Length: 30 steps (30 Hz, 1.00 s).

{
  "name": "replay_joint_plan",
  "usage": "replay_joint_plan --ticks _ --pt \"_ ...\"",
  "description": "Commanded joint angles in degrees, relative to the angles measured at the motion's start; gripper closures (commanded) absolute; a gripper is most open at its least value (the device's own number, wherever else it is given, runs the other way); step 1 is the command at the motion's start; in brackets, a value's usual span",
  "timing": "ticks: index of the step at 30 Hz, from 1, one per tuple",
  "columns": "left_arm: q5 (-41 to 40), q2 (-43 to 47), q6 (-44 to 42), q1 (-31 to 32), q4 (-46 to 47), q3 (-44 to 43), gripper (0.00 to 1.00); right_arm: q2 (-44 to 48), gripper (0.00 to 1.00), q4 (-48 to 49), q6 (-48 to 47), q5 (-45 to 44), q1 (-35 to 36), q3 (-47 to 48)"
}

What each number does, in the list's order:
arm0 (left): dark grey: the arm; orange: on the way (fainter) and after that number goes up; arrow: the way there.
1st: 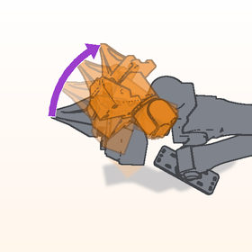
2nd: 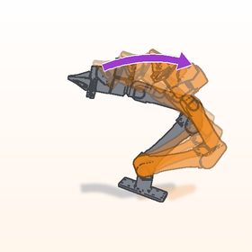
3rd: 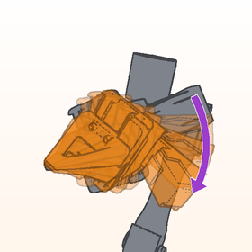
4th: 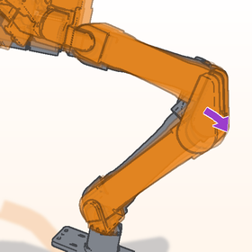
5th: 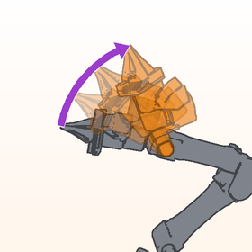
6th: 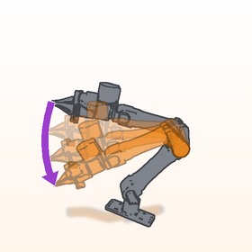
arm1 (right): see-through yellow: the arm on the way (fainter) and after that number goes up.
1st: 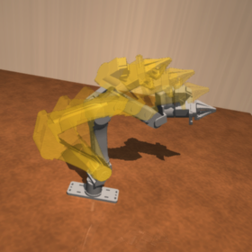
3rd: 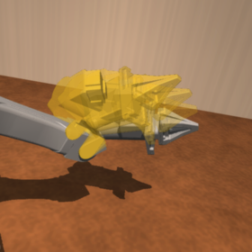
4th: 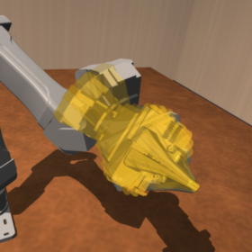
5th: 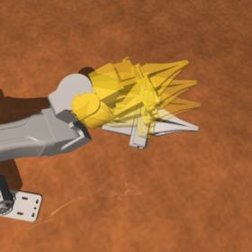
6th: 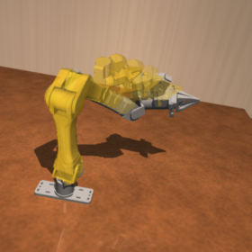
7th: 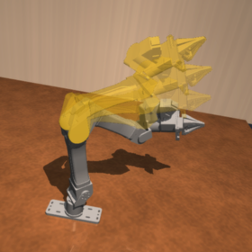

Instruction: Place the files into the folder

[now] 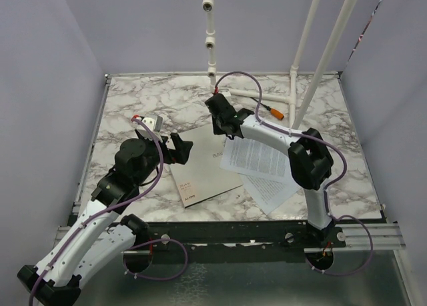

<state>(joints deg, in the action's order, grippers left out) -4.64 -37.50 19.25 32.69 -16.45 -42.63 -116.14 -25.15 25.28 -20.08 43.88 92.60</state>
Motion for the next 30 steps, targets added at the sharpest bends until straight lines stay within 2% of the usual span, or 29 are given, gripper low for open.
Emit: replay_joint_plan --ticks 1,15,30 --pt "-1.42 0.58 -0.45 -0.25 -1.28 -0.84 0.01 -4.17 0.99 0.78 2.92 1.02 -1.57 4.14" --pt "-1.85 1.00 -0.44 -0.27 -1.53 -0.70 0.01 -10.75 0.99 0.37 5.14 0.61 -3.01 4.87" --pt "-2.38 0.85 -0.26 -0.26 -1.58 -0.70 0.01 -3.05 0.99 3.23 7.10 -0.71 -3.01 -11.86"
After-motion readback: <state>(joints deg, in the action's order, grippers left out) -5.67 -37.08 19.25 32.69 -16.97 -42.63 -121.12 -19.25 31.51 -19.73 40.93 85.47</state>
